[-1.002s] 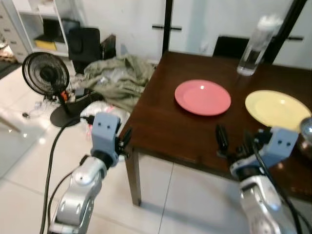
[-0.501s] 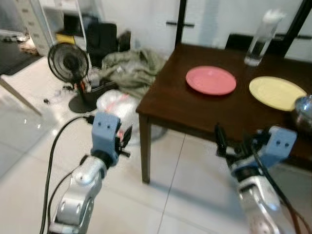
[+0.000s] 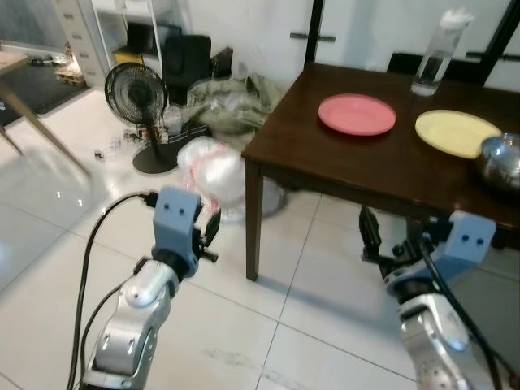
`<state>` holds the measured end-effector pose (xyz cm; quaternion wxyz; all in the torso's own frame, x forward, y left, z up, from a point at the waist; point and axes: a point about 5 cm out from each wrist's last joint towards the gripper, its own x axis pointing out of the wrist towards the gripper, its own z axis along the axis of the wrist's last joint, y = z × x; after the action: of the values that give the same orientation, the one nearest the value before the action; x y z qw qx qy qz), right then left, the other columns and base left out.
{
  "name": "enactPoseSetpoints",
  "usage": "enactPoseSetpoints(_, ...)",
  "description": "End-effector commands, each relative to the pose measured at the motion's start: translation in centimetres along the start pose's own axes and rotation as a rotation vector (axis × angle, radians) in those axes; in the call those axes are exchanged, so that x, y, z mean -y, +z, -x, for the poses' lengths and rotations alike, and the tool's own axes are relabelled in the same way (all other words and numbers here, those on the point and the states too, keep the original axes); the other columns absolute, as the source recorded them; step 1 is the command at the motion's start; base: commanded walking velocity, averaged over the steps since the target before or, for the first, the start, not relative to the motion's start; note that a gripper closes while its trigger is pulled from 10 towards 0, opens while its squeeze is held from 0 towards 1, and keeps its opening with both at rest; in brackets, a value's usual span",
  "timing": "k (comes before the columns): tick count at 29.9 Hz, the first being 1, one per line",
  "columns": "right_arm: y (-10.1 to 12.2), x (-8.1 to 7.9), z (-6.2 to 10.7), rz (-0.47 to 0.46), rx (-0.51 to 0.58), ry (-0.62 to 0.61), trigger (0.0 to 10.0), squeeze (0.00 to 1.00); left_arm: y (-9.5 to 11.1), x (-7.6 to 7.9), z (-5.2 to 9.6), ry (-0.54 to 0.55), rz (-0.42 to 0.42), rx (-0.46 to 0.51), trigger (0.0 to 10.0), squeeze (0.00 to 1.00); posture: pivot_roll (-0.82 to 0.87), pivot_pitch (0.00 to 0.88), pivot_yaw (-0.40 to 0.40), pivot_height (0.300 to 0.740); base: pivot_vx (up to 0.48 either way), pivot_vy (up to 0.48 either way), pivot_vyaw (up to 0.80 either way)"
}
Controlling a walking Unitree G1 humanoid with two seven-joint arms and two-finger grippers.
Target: Setting the table
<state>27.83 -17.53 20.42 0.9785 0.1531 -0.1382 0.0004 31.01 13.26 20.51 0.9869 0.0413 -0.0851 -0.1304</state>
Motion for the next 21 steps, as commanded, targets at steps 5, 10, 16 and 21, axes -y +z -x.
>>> enactPoseSetpoints(5,-0.19,0.24,0.17,0.003,-0.017,-0.021,10.0,0.00,-0.80,-0.15,0.28,0.011,0.017,-0.039,10.0,0.00,0.03,0.129,0.108,0.740,0.000,0.000,0.00)
enactPoseSetpoints(10,-0.34,0.06,0.17,0.020,-0.030,-0.009,10.0,0.00,-0.78,-0.06,0.25,0.008,0.021,-0.041,10.0,0.00,0.03,0.134,0.110,0.740,0.000,0.000,0.00)
enactPoseSetpoints(16,-0.45,-0.17,0.23,0.019,-0.037,0.010,10.0,0.00,-0.77,-0.05,0.26,0.007,0.022,-0.043,10.0,0.00,0.03,0.134,0.110,0.740,0.000,0.000,0.66)
enactPoseSetpoints(21,-0.44,-0.19,0.23,0.018,-0.037,0.010,10.0,0.00,-0.77,-0.05,0.26,0.007,0.023,-0.043,10.0,0.00,0.03,0.134,0.110,0.740,0.000,0.000,0.80)
